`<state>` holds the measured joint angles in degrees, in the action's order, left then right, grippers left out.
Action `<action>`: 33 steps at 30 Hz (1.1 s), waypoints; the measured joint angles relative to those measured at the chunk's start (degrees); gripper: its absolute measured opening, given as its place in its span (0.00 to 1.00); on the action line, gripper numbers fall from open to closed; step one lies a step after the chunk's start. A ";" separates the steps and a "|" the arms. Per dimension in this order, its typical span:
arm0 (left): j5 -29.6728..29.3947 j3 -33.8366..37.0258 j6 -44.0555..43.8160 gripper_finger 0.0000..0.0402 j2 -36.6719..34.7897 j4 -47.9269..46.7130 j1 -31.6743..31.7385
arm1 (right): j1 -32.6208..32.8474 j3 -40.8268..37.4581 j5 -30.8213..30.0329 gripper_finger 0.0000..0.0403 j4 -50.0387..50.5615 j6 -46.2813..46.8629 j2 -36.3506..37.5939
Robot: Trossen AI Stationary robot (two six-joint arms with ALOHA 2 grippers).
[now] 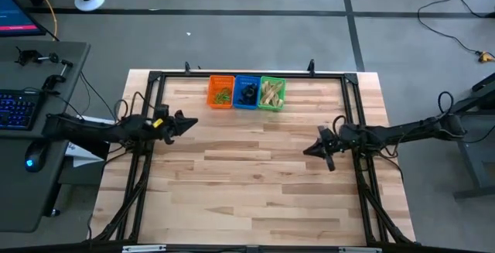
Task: Sort rubber bands into baskets
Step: Return to Home Position
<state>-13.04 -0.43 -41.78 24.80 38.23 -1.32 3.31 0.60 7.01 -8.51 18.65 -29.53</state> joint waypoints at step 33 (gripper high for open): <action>1.07 0.00 -0.04 0.00 -24.66 -33.78 2.12 | -2.24 -0.02 -3.82 0.00 5.35 -0.71 29.50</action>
<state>-11.97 -0.43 -41.82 0.14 4.45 0.80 1.07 0.58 3.18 -3.16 17.93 -0.03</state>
